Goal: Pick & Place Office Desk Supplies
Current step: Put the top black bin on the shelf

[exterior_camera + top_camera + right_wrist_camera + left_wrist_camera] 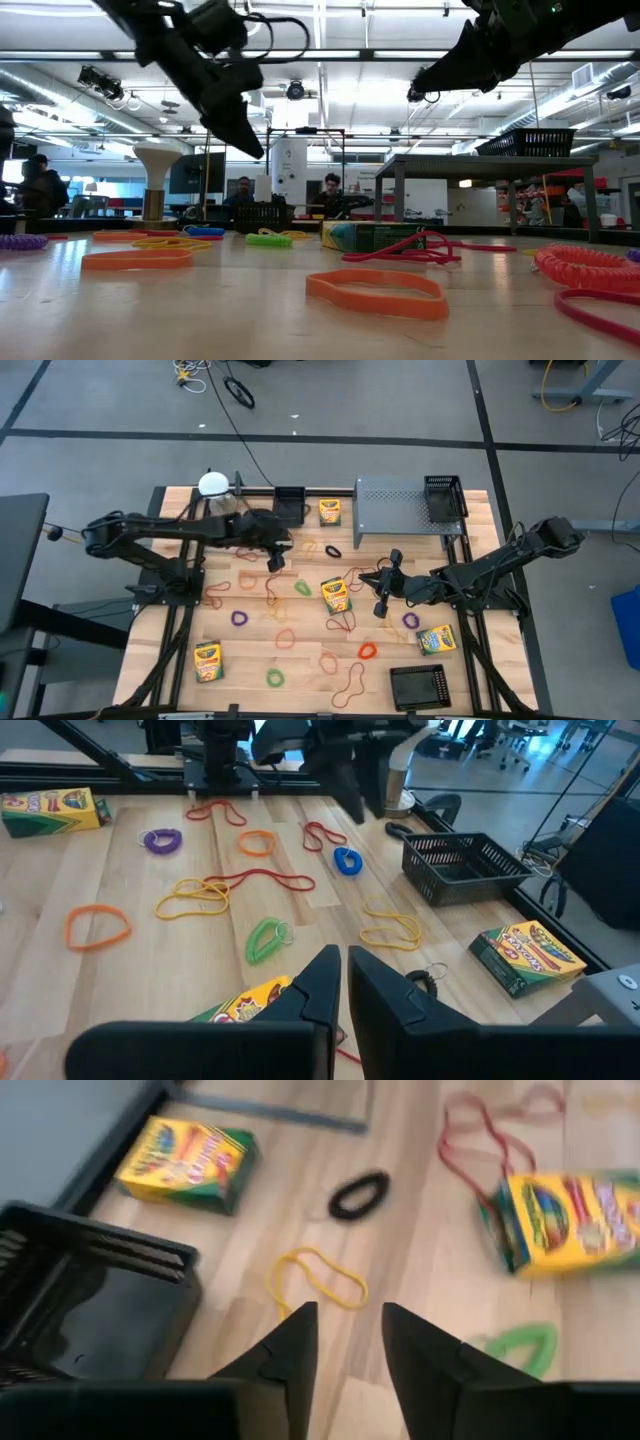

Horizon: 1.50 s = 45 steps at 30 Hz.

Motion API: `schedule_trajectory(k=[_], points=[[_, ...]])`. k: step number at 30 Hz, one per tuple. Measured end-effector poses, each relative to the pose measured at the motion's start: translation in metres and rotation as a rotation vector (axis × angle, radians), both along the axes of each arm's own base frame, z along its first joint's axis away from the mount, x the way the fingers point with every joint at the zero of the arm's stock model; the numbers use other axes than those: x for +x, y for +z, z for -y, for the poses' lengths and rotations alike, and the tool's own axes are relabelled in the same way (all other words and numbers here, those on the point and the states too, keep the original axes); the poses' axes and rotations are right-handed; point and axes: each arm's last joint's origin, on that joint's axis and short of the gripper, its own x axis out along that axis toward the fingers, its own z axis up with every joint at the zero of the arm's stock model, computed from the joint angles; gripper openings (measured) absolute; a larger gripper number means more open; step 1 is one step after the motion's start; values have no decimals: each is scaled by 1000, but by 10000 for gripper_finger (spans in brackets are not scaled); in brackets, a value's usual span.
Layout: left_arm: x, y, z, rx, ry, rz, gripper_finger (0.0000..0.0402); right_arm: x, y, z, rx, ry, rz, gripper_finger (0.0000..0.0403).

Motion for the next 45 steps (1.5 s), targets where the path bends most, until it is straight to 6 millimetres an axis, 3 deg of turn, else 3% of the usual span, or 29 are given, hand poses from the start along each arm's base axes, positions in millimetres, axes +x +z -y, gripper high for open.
schedule_trajectory(k=[6,11,24,30,37,45], points=[[23,-4,-5,31,-86,-132,132,0,0,0,0,0,0,34],[30,-16,-13,119,-68,-222,131,0,0,0,0,0,-1,34],[23,-25,-44,146,57,-282,196,0,0,0,0,0,-1,34],[25,-39,-50,157,44,-343,215,0,0,0,0,-1,-1,34],[34,-56,-56,249,74,-395,197,0,0,0,0,-1,-1,34],[38,-58,-58,296,60,-389,127,0,0,0,0,0,-1,34]])
